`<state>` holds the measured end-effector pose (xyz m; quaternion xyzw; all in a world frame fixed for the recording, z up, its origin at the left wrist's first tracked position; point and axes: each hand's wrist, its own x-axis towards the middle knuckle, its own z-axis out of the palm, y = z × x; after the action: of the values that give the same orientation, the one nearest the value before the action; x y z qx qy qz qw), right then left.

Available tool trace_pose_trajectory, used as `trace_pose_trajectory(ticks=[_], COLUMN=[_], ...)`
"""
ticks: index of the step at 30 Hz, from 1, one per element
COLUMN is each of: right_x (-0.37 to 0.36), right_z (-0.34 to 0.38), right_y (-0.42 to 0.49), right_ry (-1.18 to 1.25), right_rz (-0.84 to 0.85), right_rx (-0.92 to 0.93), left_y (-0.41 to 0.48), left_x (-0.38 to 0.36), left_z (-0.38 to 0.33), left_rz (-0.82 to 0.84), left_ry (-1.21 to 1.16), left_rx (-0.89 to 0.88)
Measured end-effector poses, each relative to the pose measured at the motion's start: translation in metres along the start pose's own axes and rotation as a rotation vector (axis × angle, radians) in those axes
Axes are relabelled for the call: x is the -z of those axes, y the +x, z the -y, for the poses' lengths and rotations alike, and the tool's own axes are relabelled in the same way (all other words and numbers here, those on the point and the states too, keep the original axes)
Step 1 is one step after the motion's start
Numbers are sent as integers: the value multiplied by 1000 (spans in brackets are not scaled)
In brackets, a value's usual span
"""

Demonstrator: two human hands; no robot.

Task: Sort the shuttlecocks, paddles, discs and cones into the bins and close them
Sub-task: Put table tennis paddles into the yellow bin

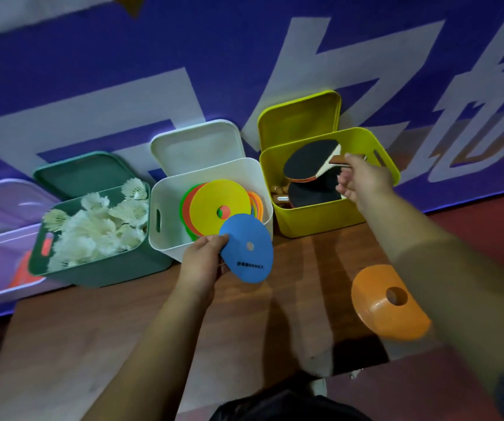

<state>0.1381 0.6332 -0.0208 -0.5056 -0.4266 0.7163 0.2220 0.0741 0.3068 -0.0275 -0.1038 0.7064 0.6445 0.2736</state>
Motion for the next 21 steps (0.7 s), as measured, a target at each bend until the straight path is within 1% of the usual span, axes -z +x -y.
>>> trace_pose_trajectory(ticks=[3,5,8,12,16,18,21], right_x=[-7,-15,-35,-77,-137,-166,-207], right_z=[-14,-22,-37,-60,-86,-101,-122], right_y=[5,1,-21,-54,-92,-112,-140], right_ry=[230,233,93,-139,-333,-434,-521], right_rz=[45,80,147,239,397,485,576], right_rx=[-100,-116,-126,-90,-48,-10,41], left_y=[2,4,6,12,13,14,14], left_x=[16,25,37,62,101,126,170], left_z=[-4,-7,-14,-26,-35,-40,-47], left_rz=[-5,-13,-10,-11,-3,-26,-90], left_ry=[-38,-63,-118,-165,-232,-266,-318], left_rx=[0,7,13,2,-16,-32,-54])
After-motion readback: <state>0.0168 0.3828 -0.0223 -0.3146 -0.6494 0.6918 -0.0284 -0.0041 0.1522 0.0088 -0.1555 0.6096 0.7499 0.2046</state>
